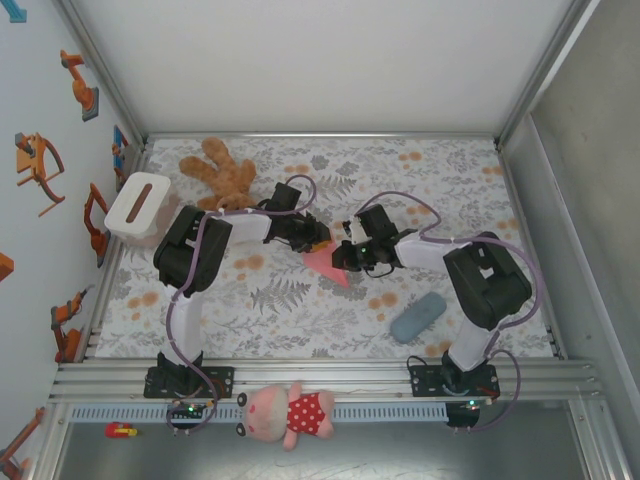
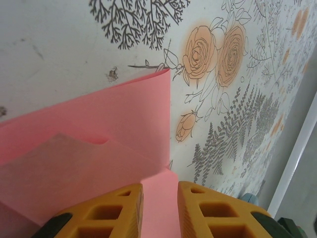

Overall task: Fold a paper plane with a square sheet of paper (pick it up from the middle)
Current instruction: Fourth fold the wing at the center of the table.

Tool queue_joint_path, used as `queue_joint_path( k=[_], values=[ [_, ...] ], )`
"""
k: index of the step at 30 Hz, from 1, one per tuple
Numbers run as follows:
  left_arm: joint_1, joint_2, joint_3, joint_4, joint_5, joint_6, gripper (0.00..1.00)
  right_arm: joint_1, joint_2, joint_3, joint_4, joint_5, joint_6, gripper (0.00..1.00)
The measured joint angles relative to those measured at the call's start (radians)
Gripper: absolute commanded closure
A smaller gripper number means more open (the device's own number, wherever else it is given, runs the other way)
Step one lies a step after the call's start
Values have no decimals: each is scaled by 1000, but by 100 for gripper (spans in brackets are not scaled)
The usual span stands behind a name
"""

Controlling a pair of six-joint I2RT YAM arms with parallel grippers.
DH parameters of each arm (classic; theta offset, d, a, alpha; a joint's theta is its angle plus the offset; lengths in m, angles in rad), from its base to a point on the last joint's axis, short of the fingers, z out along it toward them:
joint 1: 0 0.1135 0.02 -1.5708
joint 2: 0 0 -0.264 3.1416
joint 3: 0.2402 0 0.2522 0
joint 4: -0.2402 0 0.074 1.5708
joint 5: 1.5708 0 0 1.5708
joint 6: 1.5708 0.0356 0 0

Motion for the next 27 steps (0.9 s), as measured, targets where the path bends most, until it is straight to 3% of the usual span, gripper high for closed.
queue_joint_path(
  k=[27],
  values=[
    [-1,9,32,-37,-5,2,76,0,32,-12,-20,86,0,95]
  ],
)
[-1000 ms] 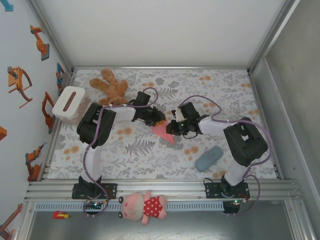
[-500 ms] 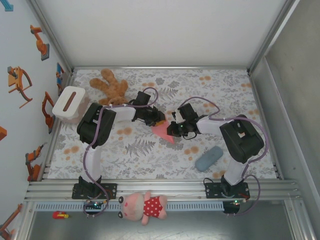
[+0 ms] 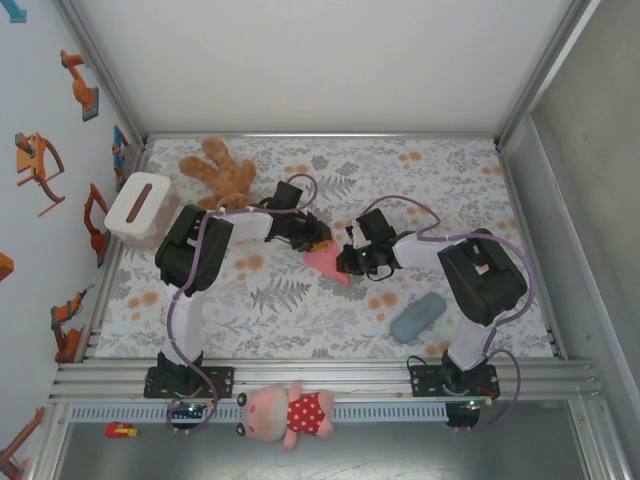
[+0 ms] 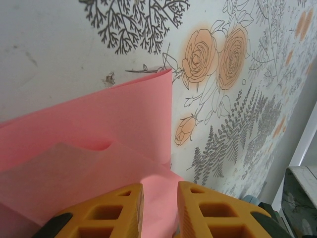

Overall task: Fold a paper plane with a square sheet of paper (pick it up from the middle)
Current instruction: Fourth fold the wing at the center of the table.

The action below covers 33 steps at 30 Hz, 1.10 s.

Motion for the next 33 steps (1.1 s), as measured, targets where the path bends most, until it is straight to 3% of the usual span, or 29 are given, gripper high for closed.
queue_joint_path(
  k=[19,33],
  values=[
    [-61,-103,-71,-34,-51,59,81,0,1,0,-2,8,-1,96],
    [2,-36,-8,-112,-92,131,82,2,2,1,-13,20,-24,97]
  ],
)
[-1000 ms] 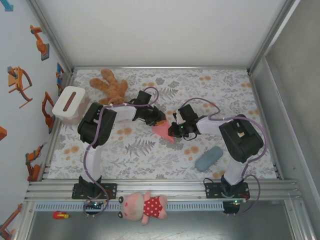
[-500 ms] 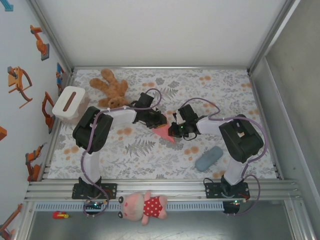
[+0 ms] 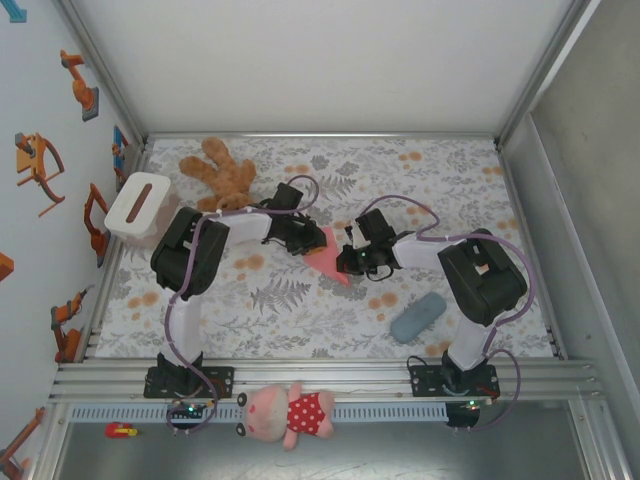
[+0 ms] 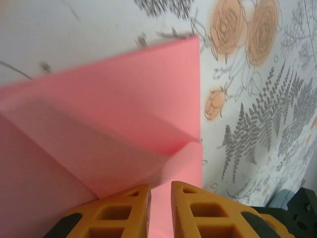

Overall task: Fold a paper plane with a square sheet of paper (pick it up from the middle)
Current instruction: Fourth fold the wing at the center of the table.

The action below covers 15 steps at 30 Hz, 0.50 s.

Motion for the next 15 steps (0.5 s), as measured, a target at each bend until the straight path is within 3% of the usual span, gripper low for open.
queue_joint_path(
  k=[6,15],
  values=[
    [72,37,77,-66,-10,52,81,1,-1,0,0,3,-7,97],
    [150,51,159,-127,-139,117,82,1,-2,0,0,3,-6,98]
  ],
)
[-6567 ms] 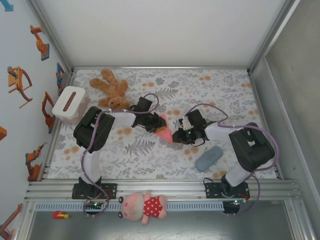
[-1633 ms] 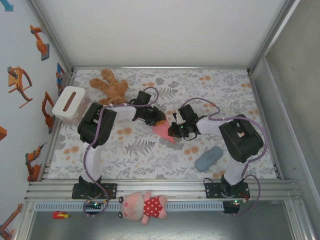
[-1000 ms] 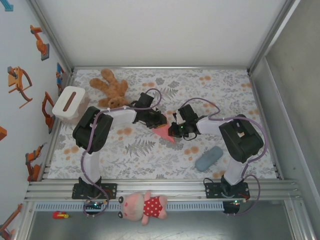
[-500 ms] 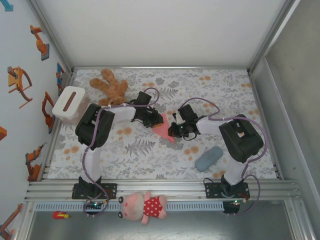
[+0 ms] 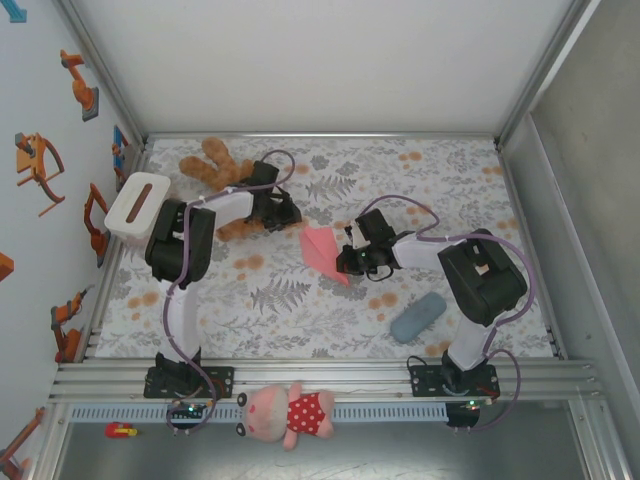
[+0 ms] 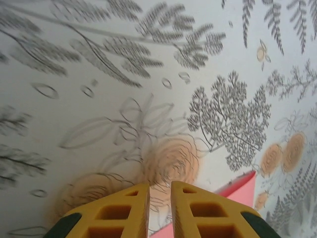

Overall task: Fold a paper plane with a square sheet of paper (pick it up from the middle)
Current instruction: Fourth fold the wing at the center of the table.

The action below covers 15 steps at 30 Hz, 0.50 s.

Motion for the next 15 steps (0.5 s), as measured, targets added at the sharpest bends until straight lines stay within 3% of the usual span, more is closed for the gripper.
queue_joint_path(
  k=[4,9,15],
  values=[
    [-17,-46,-40,7,-8,-3,82,1,-2,0,0,1,0,98],
    [-107,-164,-132,57,-2,-37,83,1,-5,0,-1,1,1,98],
    [-186,-143,-158,117,34,-85,86,1,-13,-5,-7,0,4,98]
  ],
)
